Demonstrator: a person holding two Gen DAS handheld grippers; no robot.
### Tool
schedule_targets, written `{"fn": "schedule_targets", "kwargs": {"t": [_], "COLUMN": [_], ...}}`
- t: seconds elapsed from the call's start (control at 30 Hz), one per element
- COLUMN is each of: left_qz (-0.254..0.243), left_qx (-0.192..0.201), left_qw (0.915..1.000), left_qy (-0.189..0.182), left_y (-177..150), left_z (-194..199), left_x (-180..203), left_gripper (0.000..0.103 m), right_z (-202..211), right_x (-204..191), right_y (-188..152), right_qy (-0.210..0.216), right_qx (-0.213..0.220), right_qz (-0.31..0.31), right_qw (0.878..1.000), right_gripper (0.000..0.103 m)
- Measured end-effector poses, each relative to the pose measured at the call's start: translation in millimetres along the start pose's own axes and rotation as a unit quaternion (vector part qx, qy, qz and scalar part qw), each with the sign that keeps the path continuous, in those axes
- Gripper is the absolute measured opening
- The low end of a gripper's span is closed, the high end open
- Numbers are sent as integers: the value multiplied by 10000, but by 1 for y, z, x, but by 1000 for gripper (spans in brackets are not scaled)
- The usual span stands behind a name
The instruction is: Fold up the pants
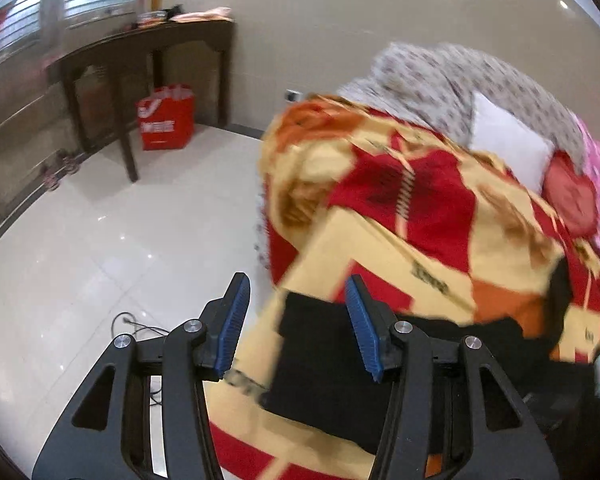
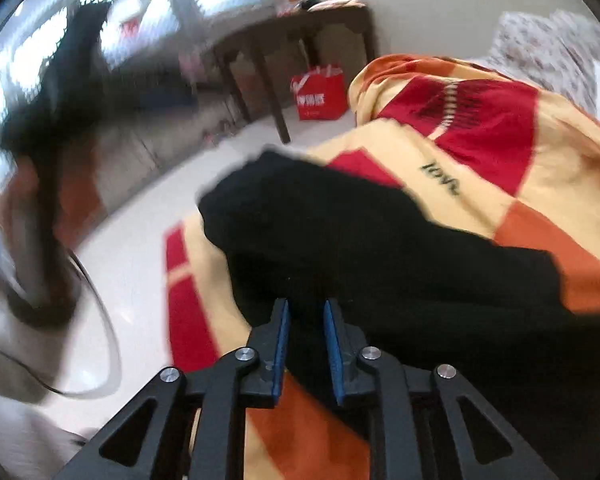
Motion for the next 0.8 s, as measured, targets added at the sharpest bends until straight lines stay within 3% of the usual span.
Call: {"fn": "schedule_targets", "kwargs": {"t": [0.07,0.1,0.17,0.27,0.4,0.5,0.57,0.6,0.63,0.8], "left_qz": [-191,-295,-434,-649,-802,-797,-764,-742,-717,-680], "left_qx": [-213,-351,-508,-785,-902,-1005,-1043,-1049,-1052,-1031], "left_qw": [9995,9988,9974,9942,9920,9910,9909,9909,9910,9913], "left_qy": [-111,-193,-277,-332,-376,-387,-386,-393,-404,-455], "left_y": [-10,-19,-29,-47,-56,-58,-59,-59,-59,-58], "left_z": [-14,-23,-35,-54,-63,-70,-74,-74,-74,-68], "left_x": [21,33,50,75,91,93,90,89,87,85], "left_gripper": [49,49,49,49,49,49,49,49,49,49], "right_z": [36,52,76,91,73,42,34,35,42,118], "right_x": [35,63,111,189,247,267,261,258,253,213], "right_y": [10,14,17,22,23,15,8,4,-2,-41], "right_qy": [-637,-1221,-2118,-3049,-2474,-2601,-2314,-2242,-2256,-2248], "right_qx": [400,497,604,428,162,-482,-383,-326,-229,509], "right_qz": [-385,-645,-1069,-1914,-3178,-3304,-3260,-3205,-3099,-2902], "right_qw": [9964,9892,9696,9320,9152,9060,9158,9197,9233,9288], "right_gripper": [36,43,48,51,51,50,34,20,14,7]}}
Point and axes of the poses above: each gripper's, at about its wrist camera, not at the fingertips, and z roughly against the way its jaws point, x to its right, y to its top, the point moved 9 cm from there along -z, roughly the way its jaws point, and after that the axes turned 7 degrees about -x, right-handed, at the moved point
